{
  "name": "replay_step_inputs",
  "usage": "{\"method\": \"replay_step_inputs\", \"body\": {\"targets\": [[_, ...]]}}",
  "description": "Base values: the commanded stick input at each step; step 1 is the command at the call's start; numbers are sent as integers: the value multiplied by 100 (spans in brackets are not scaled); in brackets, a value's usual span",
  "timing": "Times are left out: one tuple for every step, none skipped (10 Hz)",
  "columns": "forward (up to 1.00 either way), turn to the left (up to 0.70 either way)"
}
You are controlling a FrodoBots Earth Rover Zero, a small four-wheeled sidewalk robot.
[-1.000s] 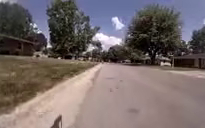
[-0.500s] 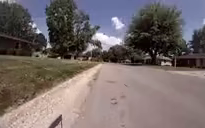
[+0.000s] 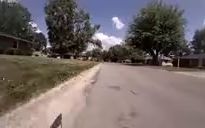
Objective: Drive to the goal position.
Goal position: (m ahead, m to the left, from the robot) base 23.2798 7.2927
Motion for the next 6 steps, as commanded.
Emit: {"method": "replay_step_inputs", "body": {"targets": [[100,0],[100,0],[100,0],[100,-7],[100,-40],[100,-40]]}}
